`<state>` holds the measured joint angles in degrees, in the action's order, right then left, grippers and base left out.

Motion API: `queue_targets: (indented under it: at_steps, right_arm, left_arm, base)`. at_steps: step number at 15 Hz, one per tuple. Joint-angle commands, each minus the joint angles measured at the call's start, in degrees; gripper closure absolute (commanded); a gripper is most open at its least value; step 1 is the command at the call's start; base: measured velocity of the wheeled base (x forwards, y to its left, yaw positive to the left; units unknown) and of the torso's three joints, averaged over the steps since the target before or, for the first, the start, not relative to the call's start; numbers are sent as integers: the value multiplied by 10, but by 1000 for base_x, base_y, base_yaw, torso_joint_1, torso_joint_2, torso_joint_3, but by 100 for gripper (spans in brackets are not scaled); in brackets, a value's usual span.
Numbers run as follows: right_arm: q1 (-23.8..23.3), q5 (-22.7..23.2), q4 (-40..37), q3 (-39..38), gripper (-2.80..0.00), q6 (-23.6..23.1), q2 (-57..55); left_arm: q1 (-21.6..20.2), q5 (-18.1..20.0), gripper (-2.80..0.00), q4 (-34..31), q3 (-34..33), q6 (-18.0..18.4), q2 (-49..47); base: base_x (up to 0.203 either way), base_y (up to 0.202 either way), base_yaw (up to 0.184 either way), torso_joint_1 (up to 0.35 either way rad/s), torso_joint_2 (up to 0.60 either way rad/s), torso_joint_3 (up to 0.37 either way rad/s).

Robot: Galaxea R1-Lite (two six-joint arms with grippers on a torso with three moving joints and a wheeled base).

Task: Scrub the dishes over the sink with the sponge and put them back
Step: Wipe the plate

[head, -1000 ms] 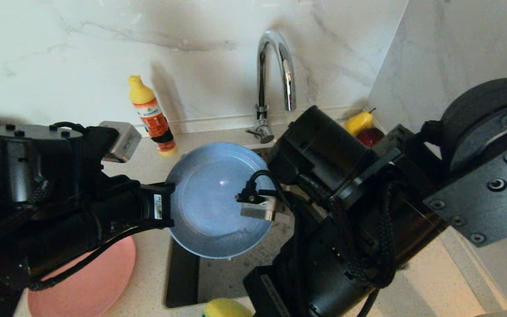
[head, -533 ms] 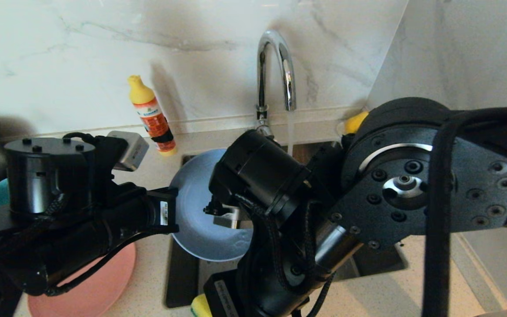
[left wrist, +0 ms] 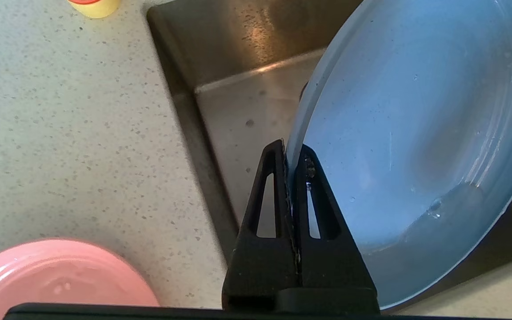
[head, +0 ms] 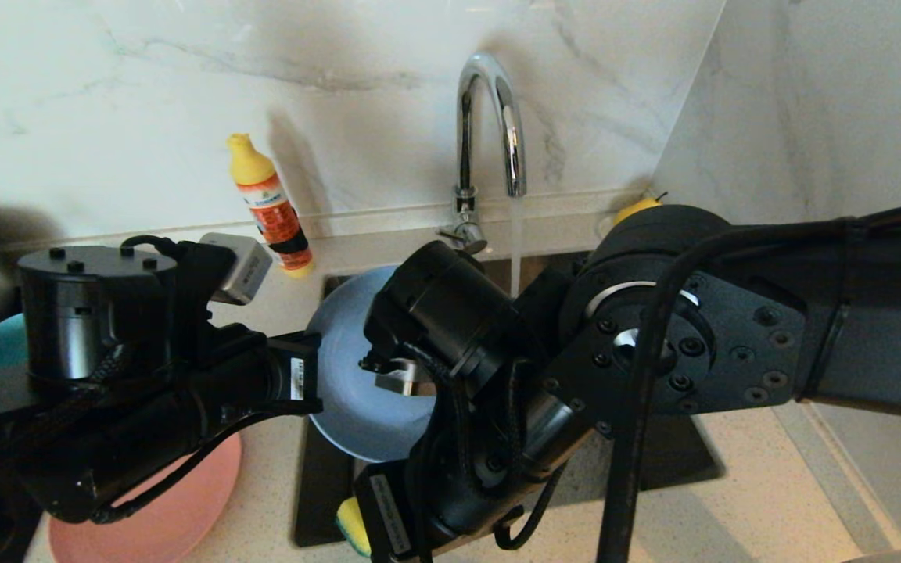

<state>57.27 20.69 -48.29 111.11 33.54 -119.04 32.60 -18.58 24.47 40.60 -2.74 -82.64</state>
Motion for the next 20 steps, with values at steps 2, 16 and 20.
queue_targets:
  at_steps: [2, 16, 20]
  right_arm:
    - [-29, 3, 11, -1, 0, 8, -9]
    - [-75, 3, 54, -1, 0, 54, -11]
    - [-87, 2, 71, 0, 0, 55, -7]
  left_arm:
    - [1, -3, 0, 3, -5, 3, 2]
    - [41, -2, 0, 78, -61, 11, -2]
    - [42, -1, 0, 79, -73, 10, -1]
  base:
    - [0, 0, 0, 0, 0, 0]
    - [0, 0, 0, 0, 0, 0]
    - [0, 0, 0, 0, 0, 0]
